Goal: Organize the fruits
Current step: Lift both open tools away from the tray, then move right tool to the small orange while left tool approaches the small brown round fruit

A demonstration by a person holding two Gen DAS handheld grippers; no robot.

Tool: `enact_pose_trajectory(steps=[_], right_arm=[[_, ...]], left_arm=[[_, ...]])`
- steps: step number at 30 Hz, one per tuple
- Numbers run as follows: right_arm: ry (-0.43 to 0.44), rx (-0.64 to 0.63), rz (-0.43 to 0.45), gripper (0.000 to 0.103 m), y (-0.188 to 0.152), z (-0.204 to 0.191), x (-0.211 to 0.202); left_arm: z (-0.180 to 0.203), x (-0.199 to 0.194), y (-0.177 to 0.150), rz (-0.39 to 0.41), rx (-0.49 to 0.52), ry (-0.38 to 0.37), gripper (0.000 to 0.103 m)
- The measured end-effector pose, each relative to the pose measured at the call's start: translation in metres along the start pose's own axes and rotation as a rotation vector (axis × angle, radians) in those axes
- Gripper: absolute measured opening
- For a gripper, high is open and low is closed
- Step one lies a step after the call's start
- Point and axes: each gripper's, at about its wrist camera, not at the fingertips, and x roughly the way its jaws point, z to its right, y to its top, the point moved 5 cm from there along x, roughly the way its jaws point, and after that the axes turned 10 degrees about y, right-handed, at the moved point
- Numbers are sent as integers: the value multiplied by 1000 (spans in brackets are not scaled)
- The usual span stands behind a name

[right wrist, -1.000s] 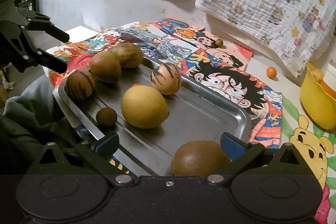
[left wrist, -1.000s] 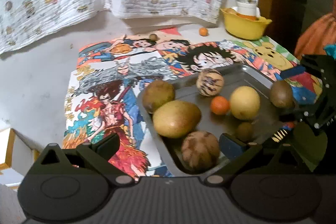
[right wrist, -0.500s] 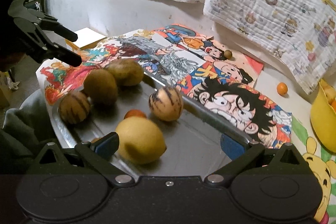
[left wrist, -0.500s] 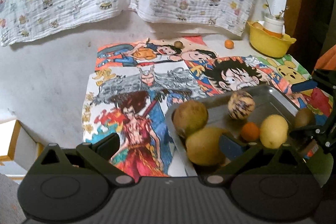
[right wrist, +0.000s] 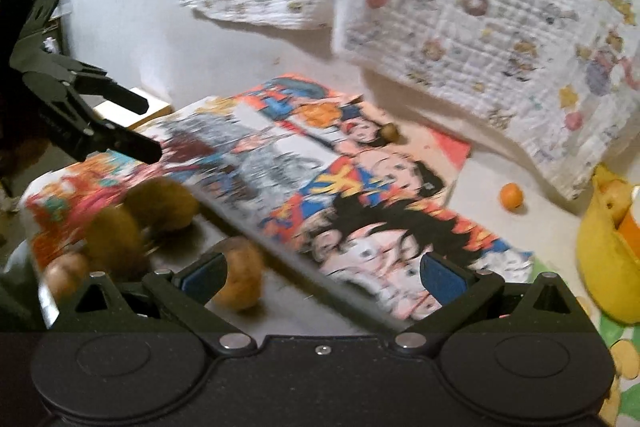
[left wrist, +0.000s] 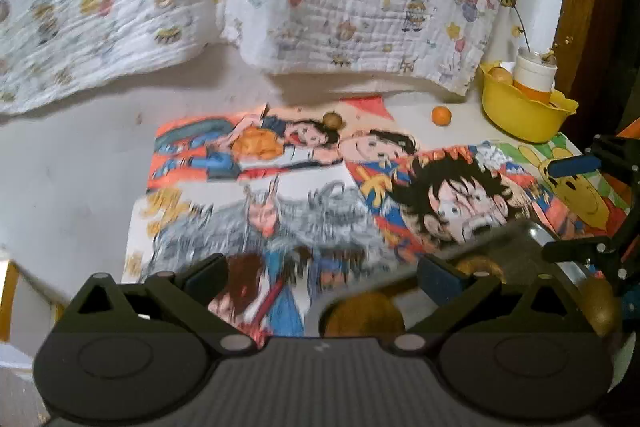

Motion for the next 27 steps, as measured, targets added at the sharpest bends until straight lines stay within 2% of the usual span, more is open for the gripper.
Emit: enact_pose_trajectory(steps=[8, 15, 20, 27], right_arm=[[-135, 84, 31, 102, 21, 57, 22], [-212, 147, 76, 102, 39, 104, 55], [-265, 207, 109, 102, 39, 137, 83], [-329, 234, 103, 102, 39, 170, 116]], left_arm=[[17, 51, 48, 34, 25, -12, 102], [38, 104, 82, 36, 22, 0, 102], [47, 141, 93, 36, -11, 13, 102], [50, 184, 106, 45, -40, 45, 102]])
